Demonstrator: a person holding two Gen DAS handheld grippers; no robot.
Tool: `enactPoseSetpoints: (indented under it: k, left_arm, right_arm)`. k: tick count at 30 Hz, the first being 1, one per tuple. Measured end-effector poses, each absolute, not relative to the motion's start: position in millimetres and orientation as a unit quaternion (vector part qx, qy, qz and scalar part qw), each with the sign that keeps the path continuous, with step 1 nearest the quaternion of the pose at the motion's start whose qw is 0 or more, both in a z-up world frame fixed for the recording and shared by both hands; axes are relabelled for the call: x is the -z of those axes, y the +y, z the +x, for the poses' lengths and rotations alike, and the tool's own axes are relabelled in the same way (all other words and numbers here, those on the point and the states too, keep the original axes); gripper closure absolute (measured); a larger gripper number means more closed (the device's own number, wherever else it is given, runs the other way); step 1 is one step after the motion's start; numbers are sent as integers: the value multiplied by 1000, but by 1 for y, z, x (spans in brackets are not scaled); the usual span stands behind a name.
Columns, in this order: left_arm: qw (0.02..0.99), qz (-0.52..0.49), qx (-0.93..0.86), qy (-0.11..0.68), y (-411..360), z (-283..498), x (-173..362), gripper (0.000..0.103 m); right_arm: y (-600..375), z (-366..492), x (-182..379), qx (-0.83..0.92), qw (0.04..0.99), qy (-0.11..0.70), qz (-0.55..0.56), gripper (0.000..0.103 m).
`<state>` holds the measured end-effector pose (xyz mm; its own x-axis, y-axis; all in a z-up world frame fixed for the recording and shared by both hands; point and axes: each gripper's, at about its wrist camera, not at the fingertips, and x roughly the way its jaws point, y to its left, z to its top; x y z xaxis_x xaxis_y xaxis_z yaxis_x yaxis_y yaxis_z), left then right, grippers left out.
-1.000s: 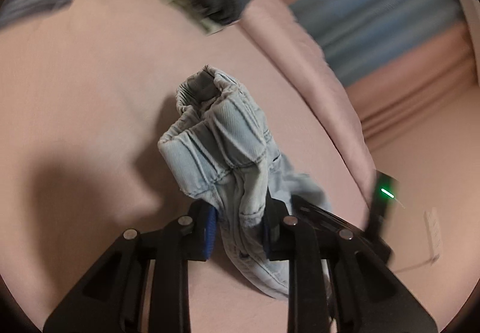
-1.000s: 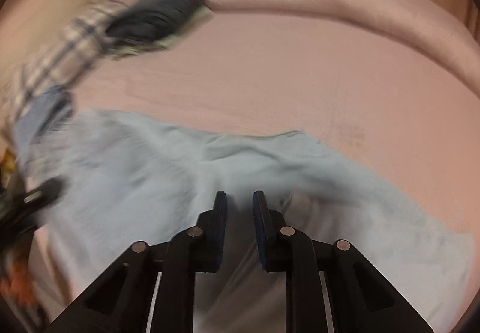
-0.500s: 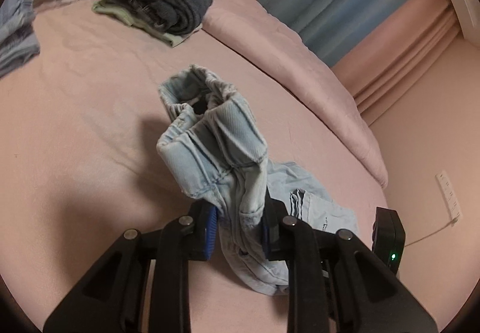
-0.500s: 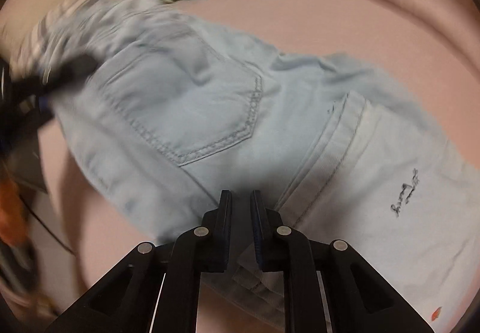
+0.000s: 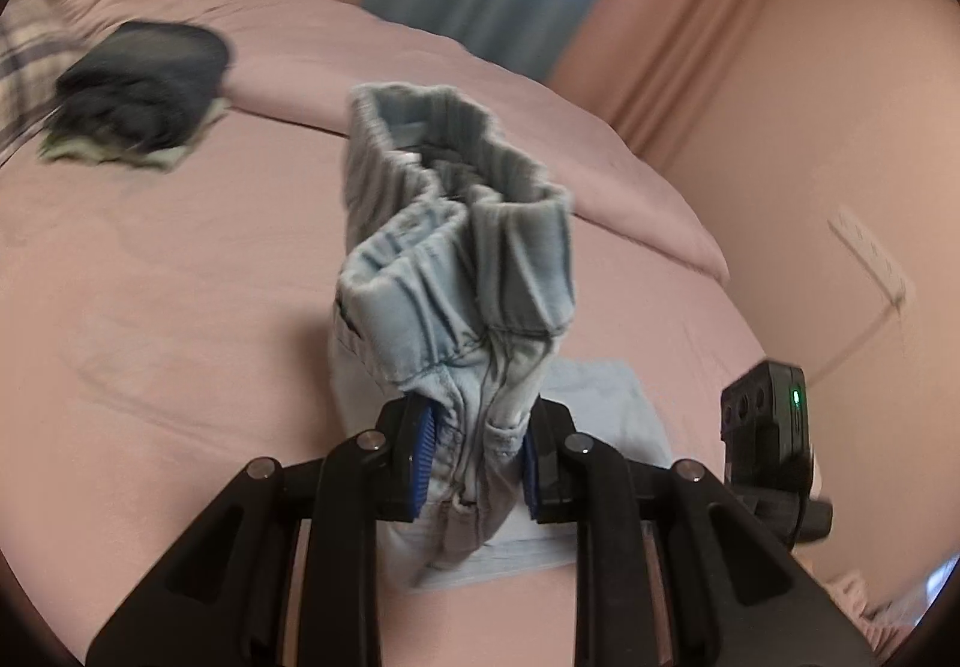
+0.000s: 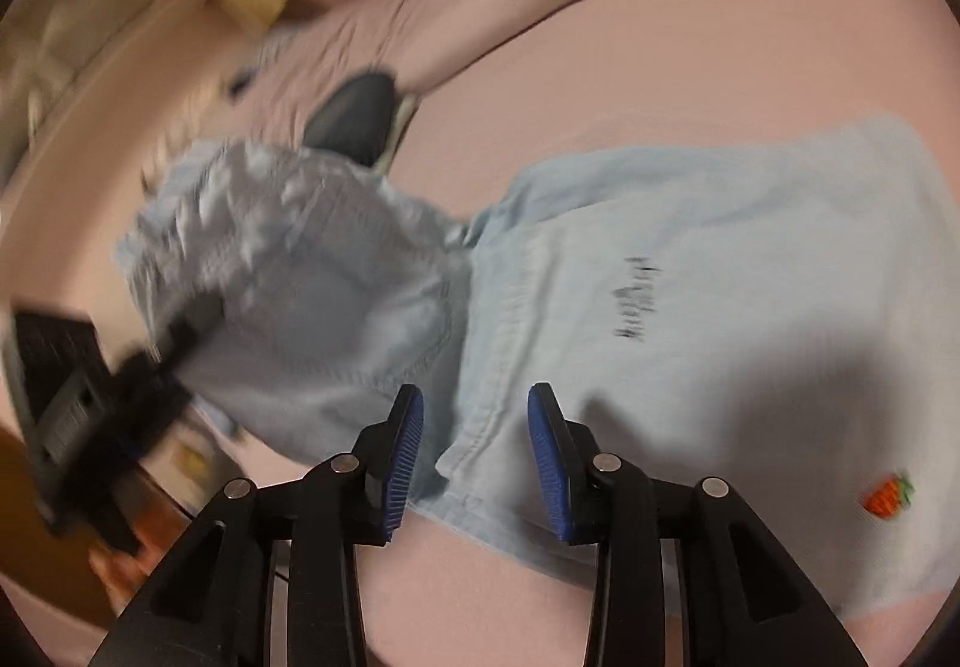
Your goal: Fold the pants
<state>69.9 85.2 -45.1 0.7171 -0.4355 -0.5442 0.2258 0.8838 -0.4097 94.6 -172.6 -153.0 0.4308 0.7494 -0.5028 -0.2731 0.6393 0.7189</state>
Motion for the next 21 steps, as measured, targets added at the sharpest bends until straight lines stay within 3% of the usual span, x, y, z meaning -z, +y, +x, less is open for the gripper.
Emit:
enactPoseSetpoints:
  k: [4,8,11,15,17,18,21]
  left_arm:
    - [904,-98,215,356,40,79,53,79]
    - [886,-41,245,392,-2,88,74,69]
    - [868,1,254,427,-26,90,93,63]
    - [867,33,253,427,-29,84,96,59]
    - [864,32,261,429,-28,80,93,36]
    - [862,30,262,432,-24,78,92,4]
    - [867,19,256,426,-12,71,96,2]
  right_arm:
    - [-210,92,172,-326,760,394,402,44]
    - [-235,93,195,-355,677,347,544,34]
    - [-242,95,210,-356,633,334,600,31]
    - [-240,104,211,-334,643,369,582,31]
    - [-233,112,206,-326,653,394,559,31]
    - [-229,115,203,-325,657,402,549,31]
    - [-225,120,197,-318,663,426,527,28]
